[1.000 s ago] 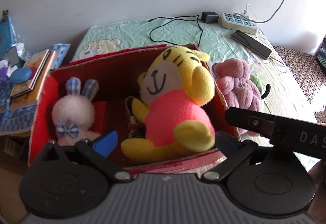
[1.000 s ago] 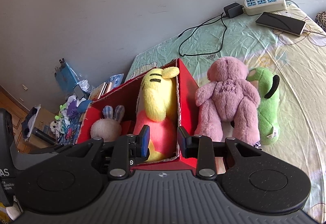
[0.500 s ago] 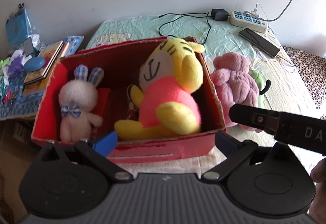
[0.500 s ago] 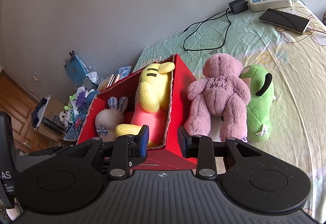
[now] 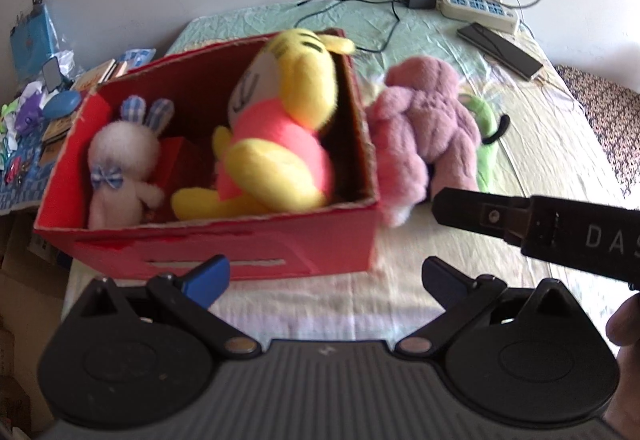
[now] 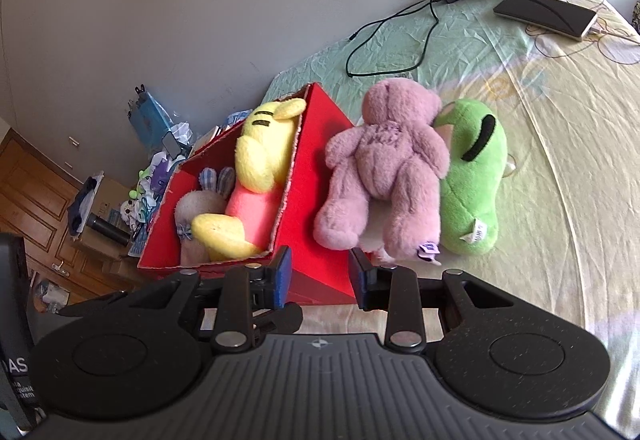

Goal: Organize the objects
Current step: 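Withdraw the right tool and move it toward the pink teddy bear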

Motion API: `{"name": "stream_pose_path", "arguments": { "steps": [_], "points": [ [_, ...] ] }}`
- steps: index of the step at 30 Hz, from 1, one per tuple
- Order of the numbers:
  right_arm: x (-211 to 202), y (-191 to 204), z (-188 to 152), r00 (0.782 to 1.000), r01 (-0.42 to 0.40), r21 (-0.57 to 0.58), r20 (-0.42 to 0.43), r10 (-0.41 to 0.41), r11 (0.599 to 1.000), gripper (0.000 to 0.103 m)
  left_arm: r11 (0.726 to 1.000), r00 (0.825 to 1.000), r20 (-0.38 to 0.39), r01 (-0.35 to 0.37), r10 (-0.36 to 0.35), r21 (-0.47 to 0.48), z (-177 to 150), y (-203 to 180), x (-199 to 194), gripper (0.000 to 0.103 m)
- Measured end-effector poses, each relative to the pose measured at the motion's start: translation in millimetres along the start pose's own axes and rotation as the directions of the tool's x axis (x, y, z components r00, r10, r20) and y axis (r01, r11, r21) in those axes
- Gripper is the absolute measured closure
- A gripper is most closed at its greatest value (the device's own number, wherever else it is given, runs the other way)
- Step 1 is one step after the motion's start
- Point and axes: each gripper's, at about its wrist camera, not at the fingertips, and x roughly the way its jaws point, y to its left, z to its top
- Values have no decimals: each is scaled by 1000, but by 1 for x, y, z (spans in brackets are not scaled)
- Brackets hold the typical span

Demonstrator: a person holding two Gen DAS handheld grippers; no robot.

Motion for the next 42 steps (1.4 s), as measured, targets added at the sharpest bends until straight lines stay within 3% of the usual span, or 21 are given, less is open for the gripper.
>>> {"name": "stream_pose_path", "arguments": {
  "steps": [23,42],
  "points": [
    [-25,-59,-2,998,56,98,-3,-56,994,69,992,998,-55,39,-33,118,-3,-74,28,2],
    [-23,-83,0,997,81,155,-17,-79,985,68,981,994,-109,47,-26,188,1,-99,56,2]
  ]
}}
